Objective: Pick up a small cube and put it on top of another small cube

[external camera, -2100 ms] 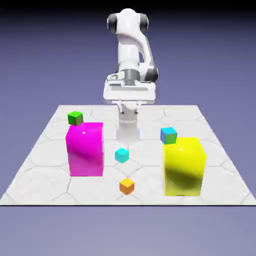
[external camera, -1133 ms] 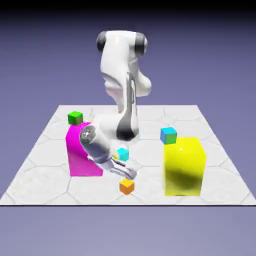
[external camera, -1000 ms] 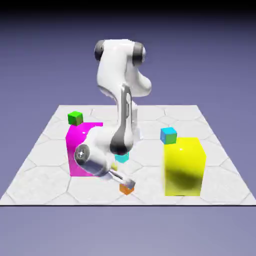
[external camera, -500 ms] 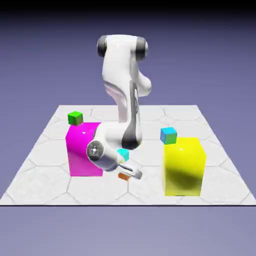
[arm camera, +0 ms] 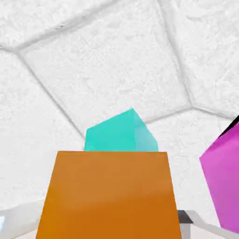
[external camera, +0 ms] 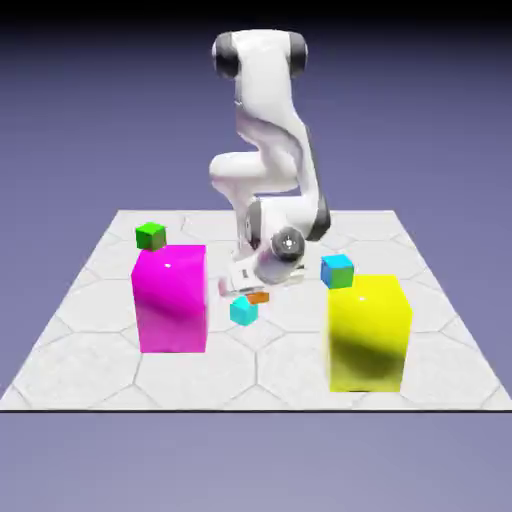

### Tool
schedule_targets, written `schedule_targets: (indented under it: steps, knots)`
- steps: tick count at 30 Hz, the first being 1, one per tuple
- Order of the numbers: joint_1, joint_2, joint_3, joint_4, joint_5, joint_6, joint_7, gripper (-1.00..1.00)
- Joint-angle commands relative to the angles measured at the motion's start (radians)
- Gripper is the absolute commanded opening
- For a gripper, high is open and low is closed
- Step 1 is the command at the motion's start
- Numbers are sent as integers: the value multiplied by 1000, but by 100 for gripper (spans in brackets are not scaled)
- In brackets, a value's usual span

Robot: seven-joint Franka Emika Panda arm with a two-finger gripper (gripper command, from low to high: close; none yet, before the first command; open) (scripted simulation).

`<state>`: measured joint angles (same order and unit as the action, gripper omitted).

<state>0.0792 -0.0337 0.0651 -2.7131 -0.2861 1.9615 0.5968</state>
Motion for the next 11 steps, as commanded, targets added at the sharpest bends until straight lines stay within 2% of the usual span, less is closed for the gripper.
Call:
schedule_targets:
  steps: [1,3,8,9,11]
  knots:
    - [3,-29,7,-36,-36,7,-21,-100]
    - [7,-41,10,-52,-51,10,-31,-100]
    - [-23,98,-39,-128,-164,216,42,-100]
    - [-23,98,-39,-128,-164,216,42,100]
    - [-17,68,-28,-112,-140,173,26,100]
